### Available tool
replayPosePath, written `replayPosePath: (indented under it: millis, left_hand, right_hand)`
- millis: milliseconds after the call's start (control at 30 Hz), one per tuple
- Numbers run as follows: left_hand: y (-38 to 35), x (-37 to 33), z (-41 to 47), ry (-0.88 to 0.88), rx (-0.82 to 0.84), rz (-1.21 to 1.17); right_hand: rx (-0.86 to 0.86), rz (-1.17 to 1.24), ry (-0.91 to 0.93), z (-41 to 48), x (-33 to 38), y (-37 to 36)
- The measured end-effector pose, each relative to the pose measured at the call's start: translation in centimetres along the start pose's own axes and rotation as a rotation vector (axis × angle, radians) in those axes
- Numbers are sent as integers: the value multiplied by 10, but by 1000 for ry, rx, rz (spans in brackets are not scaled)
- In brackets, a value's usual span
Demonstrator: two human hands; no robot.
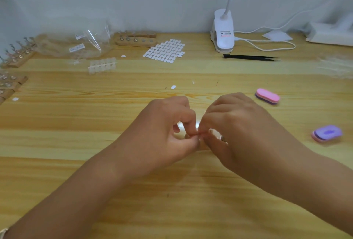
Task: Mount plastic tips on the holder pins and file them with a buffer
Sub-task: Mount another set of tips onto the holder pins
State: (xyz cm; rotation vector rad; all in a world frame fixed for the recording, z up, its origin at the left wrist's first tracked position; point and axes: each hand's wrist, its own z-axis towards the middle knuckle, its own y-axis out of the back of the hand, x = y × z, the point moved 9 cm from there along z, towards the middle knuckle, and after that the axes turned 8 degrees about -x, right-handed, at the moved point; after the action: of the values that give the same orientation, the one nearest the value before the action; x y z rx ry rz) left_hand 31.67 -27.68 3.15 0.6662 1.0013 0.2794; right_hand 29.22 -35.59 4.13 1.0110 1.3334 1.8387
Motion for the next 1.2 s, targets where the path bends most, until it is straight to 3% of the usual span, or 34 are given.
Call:
replayPosePath:
  millis: [467, 667, 900, 1033, 1200]
  left_hand:
    - [1, 0, -2, 8, 33, 24]
    - [0, -8, -3, -64, 50, 143]
    - [1, -15, -2, -97, 44, 161]
    - [2, -10, -3, -62, 29, 128]
    - [1, -2, -3, -6, 32, 110]
  right_hand:
    - [29, -8, 4, 1, -4, 1]
    - [27, -53, 53, 0, 3, -3]
    - [-96, -84, 55, -4, 2, -1]
    - [29, -99, 42, 1, 3, -5]
    - [6, 158, -94, 3, -26, 12]
